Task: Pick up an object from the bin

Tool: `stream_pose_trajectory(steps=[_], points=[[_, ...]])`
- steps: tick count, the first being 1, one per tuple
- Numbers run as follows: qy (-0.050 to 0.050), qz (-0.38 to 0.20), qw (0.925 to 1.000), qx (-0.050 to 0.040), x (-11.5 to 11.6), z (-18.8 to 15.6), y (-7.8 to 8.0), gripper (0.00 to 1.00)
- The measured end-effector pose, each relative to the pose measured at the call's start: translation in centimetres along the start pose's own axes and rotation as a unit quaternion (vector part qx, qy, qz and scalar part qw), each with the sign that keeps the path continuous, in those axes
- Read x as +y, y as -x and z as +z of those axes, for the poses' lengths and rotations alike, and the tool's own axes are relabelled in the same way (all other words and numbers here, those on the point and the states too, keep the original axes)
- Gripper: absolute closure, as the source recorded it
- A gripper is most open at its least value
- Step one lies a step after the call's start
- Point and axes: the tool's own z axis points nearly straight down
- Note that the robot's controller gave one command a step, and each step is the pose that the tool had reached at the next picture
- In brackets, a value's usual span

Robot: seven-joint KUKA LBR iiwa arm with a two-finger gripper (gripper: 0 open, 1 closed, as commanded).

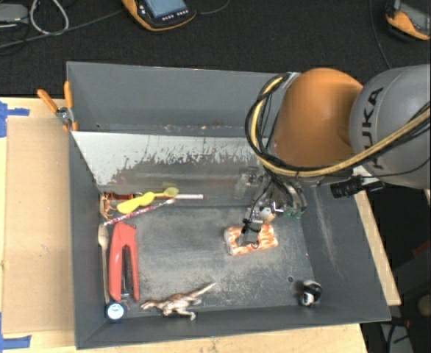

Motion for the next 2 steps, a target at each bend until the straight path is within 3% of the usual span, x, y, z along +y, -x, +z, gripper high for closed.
stream_pose_trajectory(steps=[1,2], points=[[0.001,0.023,0.9997,-0.0022,-6.91,5.18,-1.10,0.00],[0.001,-0.033,0.9994,-0.0027,-6.61,4.25,-0.94,0.00]])
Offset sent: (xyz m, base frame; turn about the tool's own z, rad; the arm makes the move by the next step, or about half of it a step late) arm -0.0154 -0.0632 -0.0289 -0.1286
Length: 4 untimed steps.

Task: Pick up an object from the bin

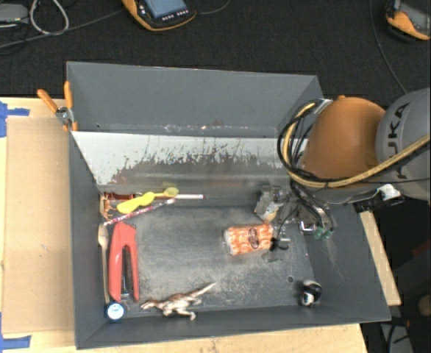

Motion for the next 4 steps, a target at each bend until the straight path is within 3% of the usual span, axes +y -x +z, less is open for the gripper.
stream_pose_trajectory(steps=[1,2,3,4], points=[[-0.001,-0.054,0.9986,0.0011,-2.5,6.5,0.1,0.00],[0.001,-0.108,0.9941,-0.0054,-3.8,8.6,5.4,1.00],[0.001,-0.108,0.9942,-0.0055,-3.8,8.5,5.4,1.00],[0.001,-0.120,0.9928,-0.0035,-4.4,-0.4,5.4,1.00]])
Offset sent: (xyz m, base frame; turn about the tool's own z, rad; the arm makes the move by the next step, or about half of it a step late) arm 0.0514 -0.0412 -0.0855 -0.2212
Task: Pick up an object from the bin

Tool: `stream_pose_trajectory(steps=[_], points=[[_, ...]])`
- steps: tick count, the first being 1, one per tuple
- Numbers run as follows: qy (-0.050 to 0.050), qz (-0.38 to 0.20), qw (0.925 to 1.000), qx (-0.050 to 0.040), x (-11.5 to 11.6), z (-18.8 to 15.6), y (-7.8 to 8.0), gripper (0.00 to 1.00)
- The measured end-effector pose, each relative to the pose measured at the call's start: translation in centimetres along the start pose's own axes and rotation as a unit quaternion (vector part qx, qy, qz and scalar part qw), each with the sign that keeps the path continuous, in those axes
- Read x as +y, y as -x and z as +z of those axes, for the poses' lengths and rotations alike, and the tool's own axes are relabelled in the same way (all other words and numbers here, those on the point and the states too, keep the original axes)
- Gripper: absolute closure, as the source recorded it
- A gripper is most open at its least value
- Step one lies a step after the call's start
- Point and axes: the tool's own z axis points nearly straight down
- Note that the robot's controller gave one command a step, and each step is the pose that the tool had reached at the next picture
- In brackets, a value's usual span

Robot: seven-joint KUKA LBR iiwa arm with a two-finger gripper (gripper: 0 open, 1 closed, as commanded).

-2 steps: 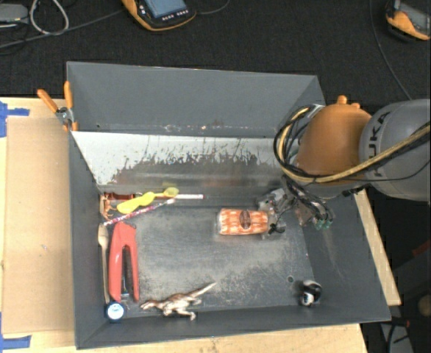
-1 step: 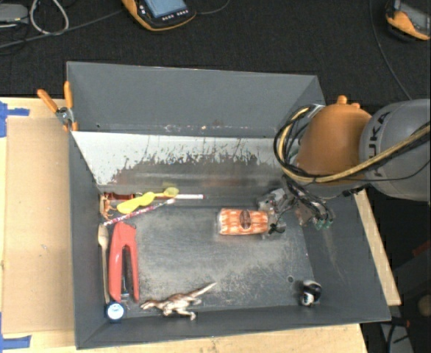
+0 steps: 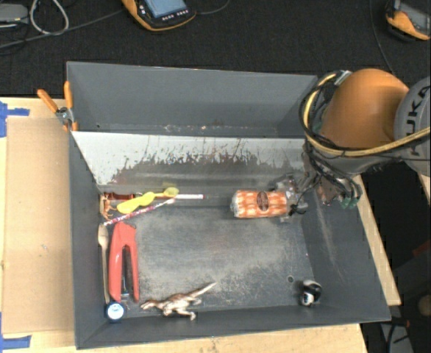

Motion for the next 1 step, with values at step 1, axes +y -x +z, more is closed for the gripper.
stream_pose_trajectory(steps=[1], points=[[0.001,0.000,1.0000,0.0015,1.17,-6.86,0.67,1.00]])
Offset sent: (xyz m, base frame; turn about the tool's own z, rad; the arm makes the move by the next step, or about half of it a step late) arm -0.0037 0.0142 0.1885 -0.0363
